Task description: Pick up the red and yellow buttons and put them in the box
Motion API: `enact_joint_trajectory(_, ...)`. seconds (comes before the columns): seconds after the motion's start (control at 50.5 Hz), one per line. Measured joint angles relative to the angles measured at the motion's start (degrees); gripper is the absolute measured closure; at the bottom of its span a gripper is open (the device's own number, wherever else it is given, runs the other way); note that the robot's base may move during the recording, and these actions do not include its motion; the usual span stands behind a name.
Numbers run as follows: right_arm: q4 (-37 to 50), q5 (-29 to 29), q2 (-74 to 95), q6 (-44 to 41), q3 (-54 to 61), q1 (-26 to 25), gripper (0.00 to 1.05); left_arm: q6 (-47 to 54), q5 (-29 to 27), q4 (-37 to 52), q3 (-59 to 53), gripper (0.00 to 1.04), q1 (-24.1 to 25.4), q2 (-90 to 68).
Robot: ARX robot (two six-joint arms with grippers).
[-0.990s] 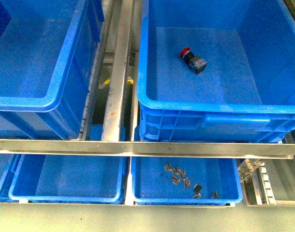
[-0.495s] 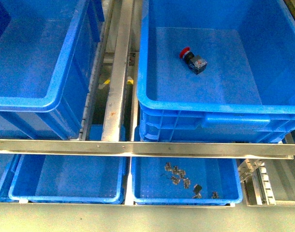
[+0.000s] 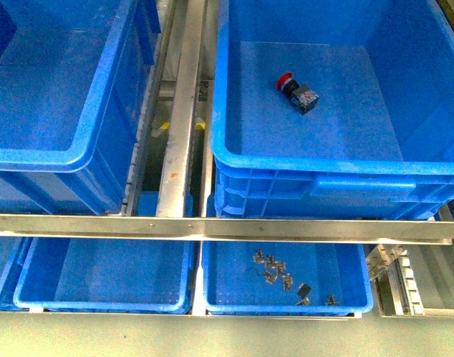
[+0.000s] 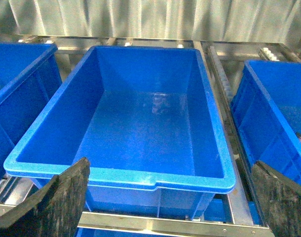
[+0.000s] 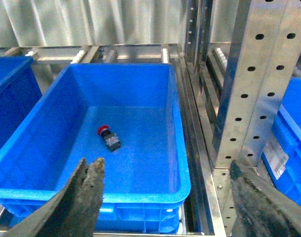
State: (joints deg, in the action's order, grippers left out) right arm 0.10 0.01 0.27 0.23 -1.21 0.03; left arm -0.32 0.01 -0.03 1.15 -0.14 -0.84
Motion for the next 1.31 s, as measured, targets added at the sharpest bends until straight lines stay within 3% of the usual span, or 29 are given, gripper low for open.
enact_joint_trajectory(0.119, 0.0, 0.0, 0.0, 0.0, 0.0, 0.0, 0.05, 0.0, 0.0, 0.0, 0.0, 0.08, 0.0, 0.0)
enact_joint_trajectory(1.307, -0.1, 0.1, 0.0, 0.0, 0.0, 0.0, 0.06, 0.0, 0.0, 0.0, 0.0, 0.08, 0.1, 0.0)
